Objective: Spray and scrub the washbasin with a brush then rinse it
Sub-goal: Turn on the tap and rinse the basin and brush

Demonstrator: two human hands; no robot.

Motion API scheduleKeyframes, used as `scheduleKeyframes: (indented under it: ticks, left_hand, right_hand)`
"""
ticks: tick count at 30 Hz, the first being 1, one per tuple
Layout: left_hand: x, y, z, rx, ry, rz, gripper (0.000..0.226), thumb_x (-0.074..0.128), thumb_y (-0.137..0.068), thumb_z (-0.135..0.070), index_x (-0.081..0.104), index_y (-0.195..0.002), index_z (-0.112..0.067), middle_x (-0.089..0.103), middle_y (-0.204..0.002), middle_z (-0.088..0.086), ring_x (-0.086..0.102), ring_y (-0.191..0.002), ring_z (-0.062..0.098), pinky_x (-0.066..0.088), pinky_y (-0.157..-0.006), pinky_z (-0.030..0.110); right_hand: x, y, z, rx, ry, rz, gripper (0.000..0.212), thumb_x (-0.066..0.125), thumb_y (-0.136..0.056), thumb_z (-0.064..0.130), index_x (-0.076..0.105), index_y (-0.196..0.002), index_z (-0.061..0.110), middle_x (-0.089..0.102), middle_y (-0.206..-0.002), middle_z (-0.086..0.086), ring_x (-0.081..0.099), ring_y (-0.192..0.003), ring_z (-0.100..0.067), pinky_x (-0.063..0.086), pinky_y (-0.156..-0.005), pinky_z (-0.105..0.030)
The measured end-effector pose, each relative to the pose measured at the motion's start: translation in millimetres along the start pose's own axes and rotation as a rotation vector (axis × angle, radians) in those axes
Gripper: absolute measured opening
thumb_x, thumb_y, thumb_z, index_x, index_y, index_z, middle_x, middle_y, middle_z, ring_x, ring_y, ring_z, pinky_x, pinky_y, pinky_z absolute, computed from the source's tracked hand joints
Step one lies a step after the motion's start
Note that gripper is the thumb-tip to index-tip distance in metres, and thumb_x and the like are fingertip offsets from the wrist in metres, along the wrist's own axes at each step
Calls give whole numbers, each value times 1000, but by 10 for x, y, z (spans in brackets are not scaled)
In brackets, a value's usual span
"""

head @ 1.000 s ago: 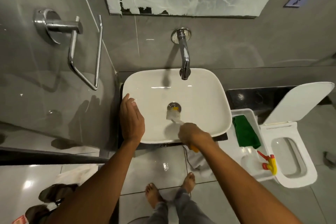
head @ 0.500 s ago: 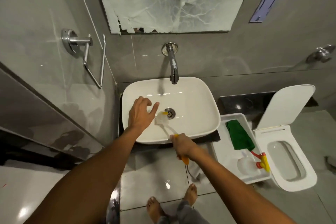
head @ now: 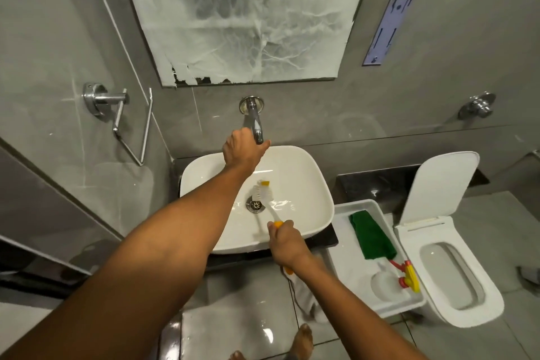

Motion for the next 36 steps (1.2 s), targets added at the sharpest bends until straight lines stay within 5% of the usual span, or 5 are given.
scheduleKeyframes:
  ticks: [11,19,28,31,36]
  left_hand:
    - [119,-83,-8,-22,2,82,34,80,-83,-41,70,-92,-10,72,-100,14,68,-98,36,48,-75,36]
    - [158,-200,85,170,107,299,25,80,-84,-29,67,-71,-13,55,-62,-2,51,-66,19,38,-55,29]
    - [181,-190,173,180,201,315,43,77,-94,-42,74,-89,0,54,-68,1,49,-69,21,38,-59,32]
    - [177,-186,241,164,263,309,56,80,-89,-54,74,-97,1,53,-73,2,47,-67,19,40,-64,31]
    - [135,-198,301,137,346,266,55,88,-83,-52,71,-105,-5,63,-85,0,54,-75,14,47,-70,30]
  right_hand:
    - [42,-111,-107,4,-2,-46,50,39,-113,42,46,-134,-2,66,-134,-25,67,-124,-42,55,-101,-44]
    - [111,-22,-194,-6,-11,-45,47,36,-112,43,47,-130,1,68,-130,-23,66,-122,-43,53,-98,-45]
    - [108,-16,-206,-59,-113,-67,43,34,-112,47,50,-116,6,69,-117,-19,68,-106,-36,53,-90,-41]
    - [81,-15,-238,-40,-358,-21,53,32,-112,51,59,-118,6,70,-104,-14,61,-81,-23,47,-71,-31]
    - [416,97,-240,310,-1408,450,44,41,-113,42,54,-87,10,39,-57,3,37,-36,-5,26,-35,-14]
Point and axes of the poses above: each hand's wrist, its own y-axis away from the middle knuckle, its own x-axis out of the palm, z = x × y, the point moved 10 cm from there along -y, towards the middle knuckle
